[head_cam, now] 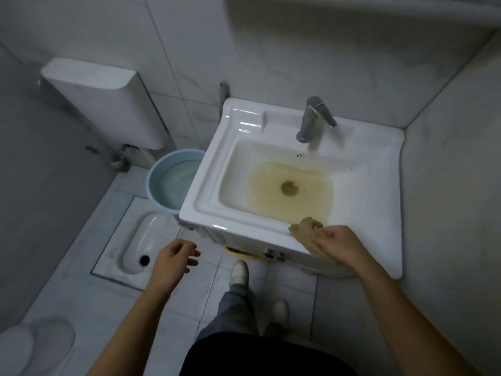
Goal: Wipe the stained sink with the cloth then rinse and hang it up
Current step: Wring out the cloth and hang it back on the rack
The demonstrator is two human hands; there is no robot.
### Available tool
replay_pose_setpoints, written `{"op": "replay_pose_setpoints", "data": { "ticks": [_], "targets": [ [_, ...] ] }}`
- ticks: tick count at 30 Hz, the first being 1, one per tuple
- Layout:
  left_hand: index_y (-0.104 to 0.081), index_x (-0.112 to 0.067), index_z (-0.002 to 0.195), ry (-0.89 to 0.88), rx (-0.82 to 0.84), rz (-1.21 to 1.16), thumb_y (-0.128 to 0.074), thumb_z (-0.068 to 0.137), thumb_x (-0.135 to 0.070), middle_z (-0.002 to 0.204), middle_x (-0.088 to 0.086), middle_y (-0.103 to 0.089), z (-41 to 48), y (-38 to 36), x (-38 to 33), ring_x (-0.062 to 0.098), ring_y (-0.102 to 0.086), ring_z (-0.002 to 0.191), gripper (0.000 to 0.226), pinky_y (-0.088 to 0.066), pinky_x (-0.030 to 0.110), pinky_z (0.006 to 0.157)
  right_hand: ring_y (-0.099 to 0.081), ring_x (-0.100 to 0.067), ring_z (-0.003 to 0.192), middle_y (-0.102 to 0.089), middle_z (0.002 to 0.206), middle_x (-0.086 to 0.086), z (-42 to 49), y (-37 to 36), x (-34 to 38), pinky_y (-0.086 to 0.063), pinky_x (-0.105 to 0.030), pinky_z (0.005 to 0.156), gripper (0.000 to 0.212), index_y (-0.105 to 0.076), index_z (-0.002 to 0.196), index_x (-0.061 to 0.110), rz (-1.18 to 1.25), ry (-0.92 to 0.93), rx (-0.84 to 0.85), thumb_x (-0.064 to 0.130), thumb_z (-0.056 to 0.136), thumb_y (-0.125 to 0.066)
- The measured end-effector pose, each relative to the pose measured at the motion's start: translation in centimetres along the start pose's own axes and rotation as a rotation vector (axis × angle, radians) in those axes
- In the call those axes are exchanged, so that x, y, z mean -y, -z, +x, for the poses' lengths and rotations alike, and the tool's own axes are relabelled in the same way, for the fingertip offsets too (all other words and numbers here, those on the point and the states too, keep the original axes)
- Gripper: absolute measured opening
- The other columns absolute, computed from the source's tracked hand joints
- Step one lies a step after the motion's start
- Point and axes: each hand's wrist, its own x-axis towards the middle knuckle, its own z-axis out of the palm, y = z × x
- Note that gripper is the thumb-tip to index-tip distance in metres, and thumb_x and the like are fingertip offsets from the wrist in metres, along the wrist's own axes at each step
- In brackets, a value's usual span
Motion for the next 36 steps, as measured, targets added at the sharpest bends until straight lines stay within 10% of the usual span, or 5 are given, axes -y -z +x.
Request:
{"op": "replay_pose_setpoints", "data": {
  "ticks": [4, 12, 24, 36],
  "targets": [
    [-0.070, -0.012, 0.094, 0.122, -0.112, -0.074, -0.055, 0.098, -0.021, 0.090, 0.005, -0.077, -5.3, 2.6, 6.5, 0.029, -0.073, 0.083, 0.018, -0.054, 0.036, 0.068, -0.042, -0.014, 0.052, -0.043, 0.051, 0.005, -2.9, -1.7, 2.9, -0.027, -0.030, 0.053, 0.046, -0.042, 0.055, 0.020, -0.061, 0.351, -0.101, 0.039, 0.092, -0.063],
    [-0.072, -0.011, 0.099, 0.299, -0.267, -0.246, -0.049, 0.101, -0.021, 0.095, 0.009, -0.077, -13.3, 8.1, 18.3, 0.030, -0.073, 0.085, 0.025, -0.054, 0.036, 0.071, -0.057, -0.003, 0.065, -0.063, 0.066, 0.010, -8.6, -10.3, 7.7, -0.041, -0.023, 0.059, 0.019, -0.067, 0.076, 0.024, -0.171, 0.712, 0.074, 0.037, 0.090, -0.067],
    [-0.068, 0.005, 0.100, 0.724, -0.413, -0.514, -0.052, 0.098, -0.015, 0.090, 0.021, -0.073, -27.0, 15.8, 38.8, 0.029, -0.063, 0.068, 0.025, -0.045, 0.030, 0.060, -0.067, -0.025, 0.080, -0.071, 0.075, -0.006, -15.2, -26.5, 3.1, -0.055, -0.042, 0.075, 0.017, -0.071, 0.075, 0.016, -0.228, 0.451, 0.266, 0.021, 0.091, -0.068],
    [-0.070, -0.003, 0.098, 0.626, -0.433, -0.599, -0.052, 0.097, -0.018, 0.092, 0.016, -0.077, -18.2, 24.2, 36.2, 0.024, -0.068, 0.069, 0.023, -0.050, 0.030, 0.063, -0.065, -0.025, 0.078, -0.068, 0.073, -0.004, -12.1, -34.5, 9.0, -0.050, -0.034, 0.070, 0.021, -0.068, 0.073, 0.019, -0.330, 0.395, 0.408, 0.025, 0.093, -0.067]
  ]
}}
